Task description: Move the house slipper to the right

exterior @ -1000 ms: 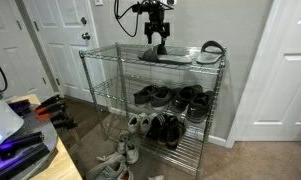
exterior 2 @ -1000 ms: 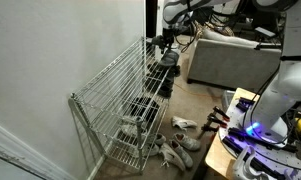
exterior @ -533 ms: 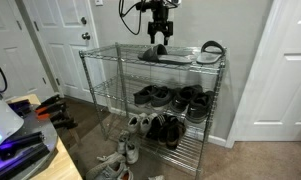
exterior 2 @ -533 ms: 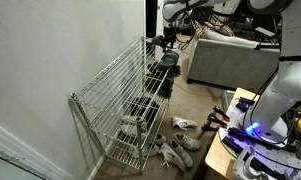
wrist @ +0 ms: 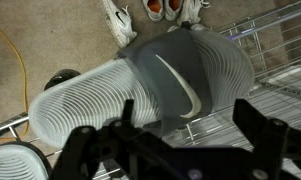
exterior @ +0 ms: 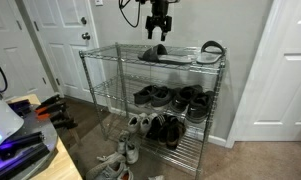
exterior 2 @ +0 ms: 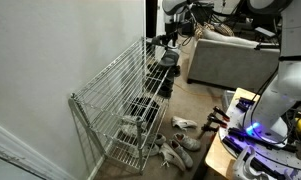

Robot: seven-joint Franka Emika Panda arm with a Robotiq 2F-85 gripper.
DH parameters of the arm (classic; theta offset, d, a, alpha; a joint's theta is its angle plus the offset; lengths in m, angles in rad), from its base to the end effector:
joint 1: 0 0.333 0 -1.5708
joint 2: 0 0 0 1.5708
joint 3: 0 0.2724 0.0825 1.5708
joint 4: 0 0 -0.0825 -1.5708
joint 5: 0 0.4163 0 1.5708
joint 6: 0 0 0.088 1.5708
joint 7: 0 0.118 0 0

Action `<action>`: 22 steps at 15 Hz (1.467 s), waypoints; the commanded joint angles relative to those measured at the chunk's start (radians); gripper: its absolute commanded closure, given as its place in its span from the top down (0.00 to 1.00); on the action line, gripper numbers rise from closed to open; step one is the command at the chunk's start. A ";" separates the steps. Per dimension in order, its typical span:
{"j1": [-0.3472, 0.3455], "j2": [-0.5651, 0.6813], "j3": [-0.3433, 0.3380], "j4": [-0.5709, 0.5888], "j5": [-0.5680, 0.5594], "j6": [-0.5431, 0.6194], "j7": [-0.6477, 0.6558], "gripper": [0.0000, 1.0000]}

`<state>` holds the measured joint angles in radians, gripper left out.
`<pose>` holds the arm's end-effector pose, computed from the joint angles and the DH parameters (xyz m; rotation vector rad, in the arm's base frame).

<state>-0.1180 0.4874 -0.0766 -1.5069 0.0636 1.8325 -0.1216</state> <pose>0.6710 -0.1210 0.3093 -3.0810 0.1363 0.2388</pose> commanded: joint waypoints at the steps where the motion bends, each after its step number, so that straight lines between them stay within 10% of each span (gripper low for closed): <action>1: -0.046 0.018 0.022 0.022 0.055 -0.017 -0.056 1.00; 22: -0.169 0.106 0.079 0.109 0.558 -0.255 -0.041 1.00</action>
<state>-0.2780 0.6080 0.0045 -1.3874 0.5707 1.5622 -0.1854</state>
